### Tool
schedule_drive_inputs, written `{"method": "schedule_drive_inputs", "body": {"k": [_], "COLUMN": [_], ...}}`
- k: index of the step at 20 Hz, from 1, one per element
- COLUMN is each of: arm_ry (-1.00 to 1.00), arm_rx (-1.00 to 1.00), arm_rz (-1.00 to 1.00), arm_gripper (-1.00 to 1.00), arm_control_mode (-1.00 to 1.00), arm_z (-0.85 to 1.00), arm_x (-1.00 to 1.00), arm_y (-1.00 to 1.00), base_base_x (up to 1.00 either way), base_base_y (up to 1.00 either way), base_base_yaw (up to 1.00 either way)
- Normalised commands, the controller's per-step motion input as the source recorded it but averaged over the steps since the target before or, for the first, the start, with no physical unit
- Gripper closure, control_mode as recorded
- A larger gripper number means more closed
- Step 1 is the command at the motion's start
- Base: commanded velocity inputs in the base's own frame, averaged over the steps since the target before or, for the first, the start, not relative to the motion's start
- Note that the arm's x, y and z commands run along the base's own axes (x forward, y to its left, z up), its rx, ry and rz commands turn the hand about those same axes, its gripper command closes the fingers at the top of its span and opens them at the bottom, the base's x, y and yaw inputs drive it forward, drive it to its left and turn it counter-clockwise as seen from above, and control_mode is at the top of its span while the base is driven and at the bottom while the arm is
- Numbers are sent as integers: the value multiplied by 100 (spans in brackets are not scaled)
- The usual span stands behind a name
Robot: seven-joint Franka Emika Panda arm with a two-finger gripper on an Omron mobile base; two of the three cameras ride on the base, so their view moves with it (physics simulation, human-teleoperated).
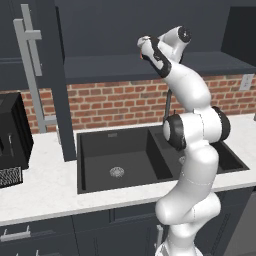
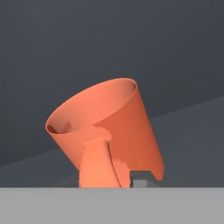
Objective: Gather all objects into one cabinet and sort the glasses and bowls to opposite sides.
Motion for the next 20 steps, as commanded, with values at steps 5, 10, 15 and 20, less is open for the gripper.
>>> {"method": "schedule_drive_inputs", "body": {"k": [5, 10, 15, 20], "arm_ry": [-3, -14, -15, -10], "arm_rx": [0, 0, 0, 0], "arm_rz": [0, 0, 0, 0], "arm_gripper": [100, 100, 100, 100], "arm_control_mode": [-100, -100, -100, -100], "arm_z": [0, 0, 4, 23], "arm_x": [-24, -76, -82, -94], "arm_y": [5, 0, 0, 0], "base_base_x": [0, 0, 0, 0], "base_base_y": [0, 0, 0, 0], "base_base_yaw": [0, 0, 0, 0]}}
